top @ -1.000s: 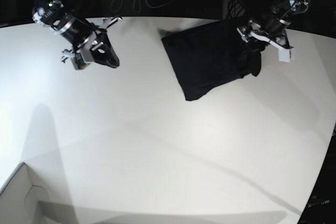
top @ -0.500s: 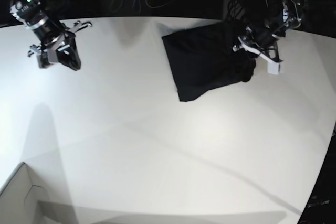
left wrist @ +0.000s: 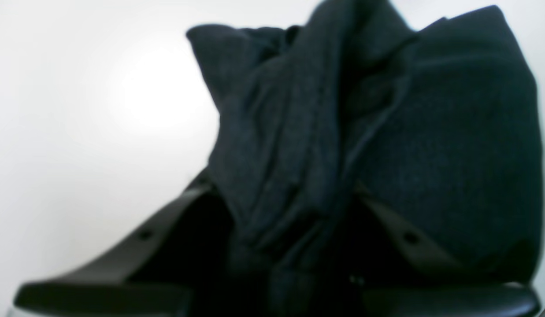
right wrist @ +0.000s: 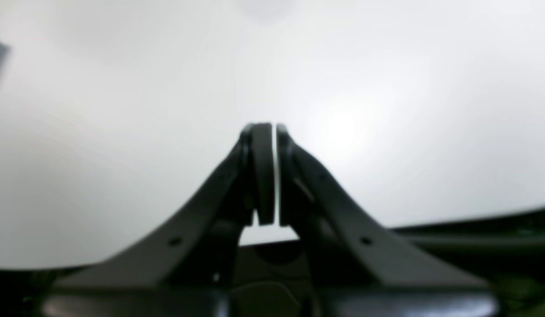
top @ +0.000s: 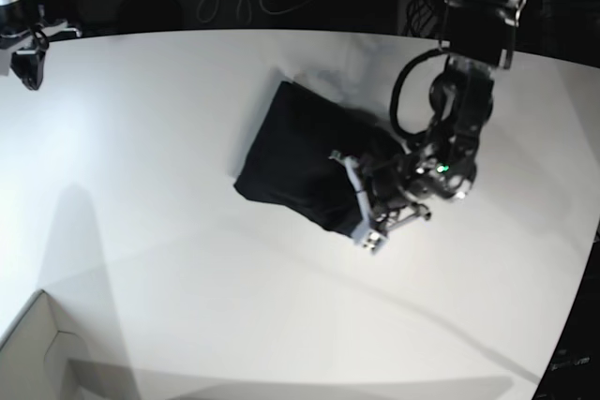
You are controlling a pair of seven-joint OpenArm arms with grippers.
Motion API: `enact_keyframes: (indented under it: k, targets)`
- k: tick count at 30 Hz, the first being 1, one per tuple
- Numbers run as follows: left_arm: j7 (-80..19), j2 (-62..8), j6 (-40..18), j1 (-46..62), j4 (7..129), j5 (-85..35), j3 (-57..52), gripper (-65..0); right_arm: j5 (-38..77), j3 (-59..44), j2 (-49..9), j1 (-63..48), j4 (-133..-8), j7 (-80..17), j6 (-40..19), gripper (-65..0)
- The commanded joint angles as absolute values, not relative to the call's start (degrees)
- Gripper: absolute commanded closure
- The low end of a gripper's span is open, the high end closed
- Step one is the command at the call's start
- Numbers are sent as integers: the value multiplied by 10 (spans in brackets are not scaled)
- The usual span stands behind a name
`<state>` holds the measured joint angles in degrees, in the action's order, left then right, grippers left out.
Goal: Layout the t-shirt on the table in an organized manner, then fold the t-shirt properly
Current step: 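Withdraw the right gripper and reach the left gripper to the folded shirt, then grasp the folded shirt with the left gripper and drag it across the table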
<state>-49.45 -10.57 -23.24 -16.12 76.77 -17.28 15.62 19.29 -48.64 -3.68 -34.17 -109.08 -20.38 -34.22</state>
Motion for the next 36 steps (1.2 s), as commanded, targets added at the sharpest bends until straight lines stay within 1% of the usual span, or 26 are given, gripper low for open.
enact_keyframes:
  k: [1, 5, 8, 11, 13, 19, 20, 23, 25, 30, 32, 33, 36]
  targets:
    - [-472, -109, -233, -197, 765, -178, 193, -1, 201, -502, -37, -346, -1098, -189, -344, 0]
    - [-410, -113, -233, -278, 717, -173, 361, -1, 201, -538, -22, -346, -1090, -190, -344, 0]
    - [-369, -110, -233, -327, 683, -130, 490, -1, 201, -559, -16, -344, -1068, -190, -344, 0]
    - [-339, -87, -233, -359, 652, -79, 588, -1, 201, -569, -14, -344, -1042, -190, -344, 0]
    - [-331, -70, -233, -366, 633, -44, 623, -1, 201, -574, -13, -345, -1032, -189, -344, 0]
    - [-327, -20, -234, -366, 618, 60, 651, -4, 201, -577, 0, -349, -1033, -189, -344, 0]
    - [-327, -12, -241, -366, 619, 72, 651, -5, 201, -577, 3, -349, -1034, -189, -344, 0]
    - [-327, 14, -298, -366, 618, 103, 648, -5, 201, -577, 6, -349, -1034, -189, -344, 0]
    - [-328, 27, -322, -365, 618, 128, 647, -5, 200, -577, 13, -349, -1034, -189, -344, 0]
    - [-330, 46, -325, -360, 618, 157, 647, -7, 200, -576, 13, -360, -1034, -189, -344, 0]
    - [-331, 45, -325, -359, 618, 156, 647, -31, 200, -576, 13, -361, -1034, -189, -344, 0]
    - [-330, 44, -324, -359, 618, 156, 647, -57, 200, -576, 13, -361, -1034, -189, -344, 0]
    - [-332, 41, -324, -358, 618, 156, 647, -170, 200, -576, 13, -361, -1034, -189, -344, 0]
